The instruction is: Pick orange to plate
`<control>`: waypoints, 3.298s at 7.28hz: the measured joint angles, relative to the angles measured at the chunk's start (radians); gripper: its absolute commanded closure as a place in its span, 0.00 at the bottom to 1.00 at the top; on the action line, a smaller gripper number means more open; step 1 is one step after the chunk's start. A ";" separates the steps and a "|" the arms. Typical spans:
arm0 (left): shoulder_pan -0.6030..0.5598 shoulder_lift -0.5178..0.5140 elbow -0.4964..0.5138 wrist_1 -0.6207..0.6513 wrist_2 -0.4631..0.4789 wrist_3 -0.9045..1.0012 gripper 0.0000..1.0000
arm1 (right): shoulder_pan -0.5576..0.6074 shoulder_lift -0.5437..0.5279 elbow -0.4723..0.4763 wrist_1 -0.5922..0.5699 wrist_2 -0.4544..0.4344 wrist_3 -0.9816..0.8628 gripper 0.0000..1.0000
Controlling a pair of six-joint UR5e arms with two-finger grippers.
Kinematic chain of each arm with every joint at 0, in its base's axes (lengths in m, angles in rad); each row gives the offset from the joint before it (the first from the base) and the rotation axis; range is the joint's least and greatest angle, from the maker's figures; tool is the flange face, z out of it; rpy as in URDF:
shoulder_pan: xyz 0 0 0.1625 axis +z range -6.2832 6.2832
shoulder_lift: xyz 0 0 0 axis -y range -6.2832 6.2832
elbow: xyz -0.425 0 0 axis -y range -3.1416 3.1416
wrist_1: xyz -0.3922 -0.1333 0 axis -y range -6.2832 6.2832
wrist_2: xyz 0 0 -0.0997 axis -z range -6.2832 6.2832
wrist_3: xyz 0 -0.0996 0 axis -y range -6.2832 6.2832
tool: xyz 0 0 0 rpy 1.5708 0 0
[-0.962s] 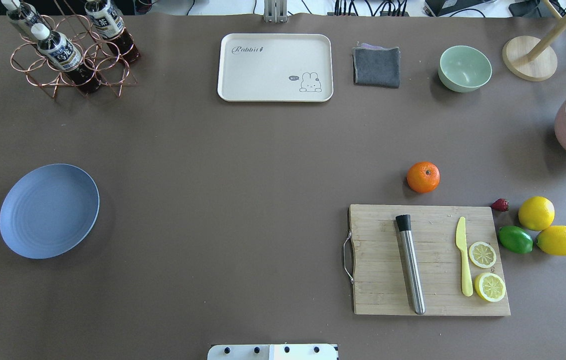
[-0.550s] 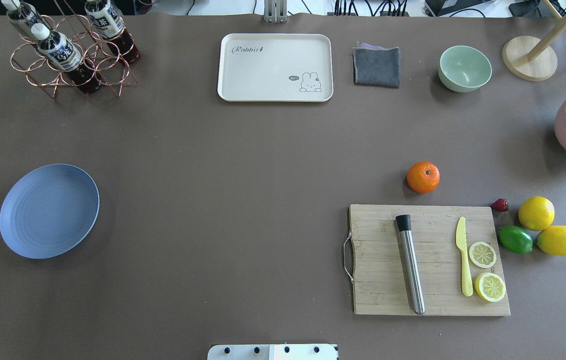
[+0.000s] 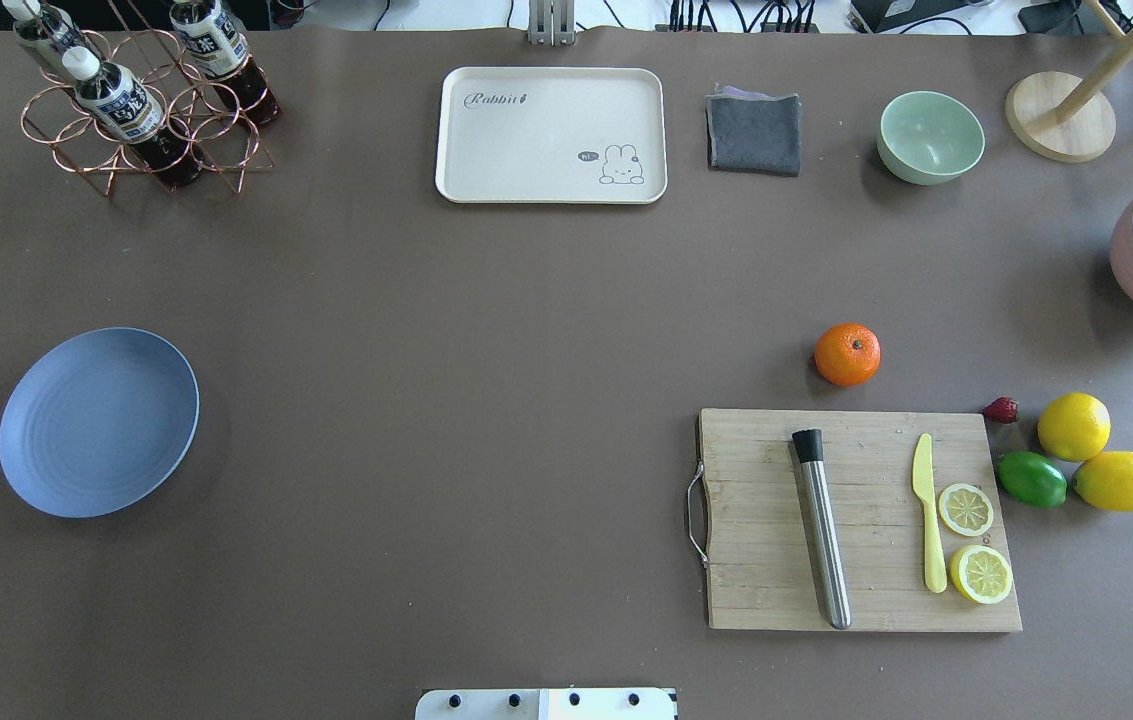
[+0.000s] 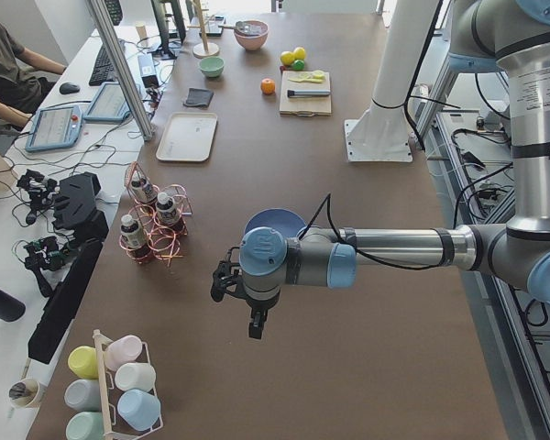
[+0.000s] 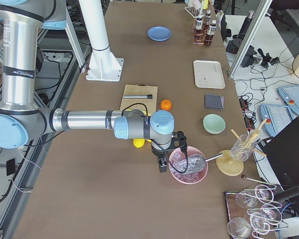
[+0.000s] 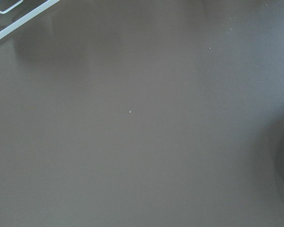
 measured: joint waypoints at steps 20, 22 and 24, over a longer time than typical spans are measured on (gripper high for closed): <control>0.012 -0.016 -0.016 -0.043 0.003 -0.029 0.02 | -0.007 -0.008 0.012 -0.001 0.019 -0.009 0.00; 0.025 -0.016 -0.025 -0.051 -0.002 -0.053 0.02 | -0.012 -0.008 0.012 -0.001 0.026 -0.006 0.00; 0.130 -0.031 -0.032 -0.085 -0.005 -0.200 0.03 | -0.024 -0.002 0.013 -0.003 0.047 -0.001 0.00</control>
